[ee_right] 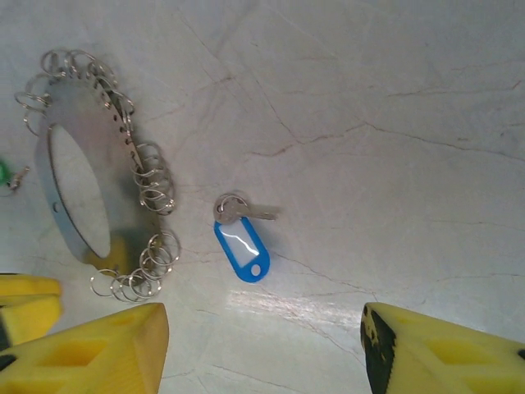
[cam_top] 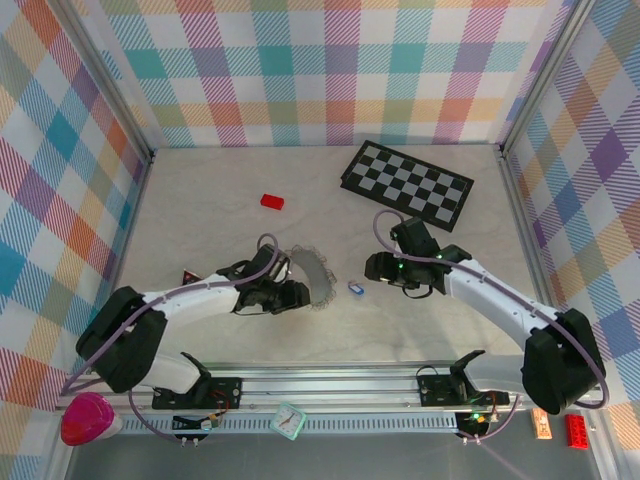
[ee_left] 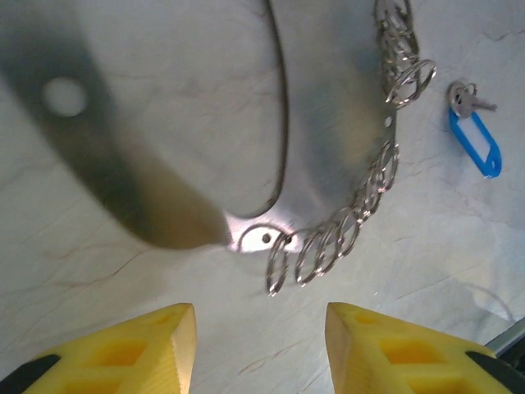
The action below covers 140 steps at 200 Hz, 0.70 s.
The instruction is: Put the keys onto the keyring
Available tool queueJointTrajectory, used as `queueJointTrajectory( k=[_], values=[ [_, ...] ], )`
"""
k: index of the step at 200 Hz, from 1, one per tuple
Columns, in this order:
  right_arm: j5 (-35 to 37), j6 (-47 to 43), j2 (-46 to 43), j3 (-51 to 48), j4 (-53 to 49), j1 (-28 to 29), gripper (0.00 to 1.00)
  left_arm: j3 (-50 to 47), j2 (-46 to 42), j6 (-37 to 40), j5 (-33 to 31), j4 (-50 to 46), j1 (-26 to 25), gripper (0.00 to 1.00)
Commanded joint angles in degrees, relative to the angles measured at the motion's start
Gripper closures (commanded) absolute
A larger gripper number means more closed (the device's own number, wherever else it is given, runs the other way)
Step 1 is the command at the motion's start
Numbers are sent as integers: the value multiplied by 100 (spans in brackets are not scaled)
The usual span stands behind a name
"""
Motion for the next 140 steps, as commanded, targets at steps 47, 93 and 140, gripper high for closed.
queueJointTrajectory(
  k=[47,93,140],
  values=[
    [89,238,-210,-296,266,42,38,262,530,-163,107,375,-215,67],
    [160,235,-339,-364,230,42,38,324,693,-202,109,415,-317,74],
    [160,255,-413,-396,213,41,39,341,660,-177,-11,304,-329,82]
  ],
)
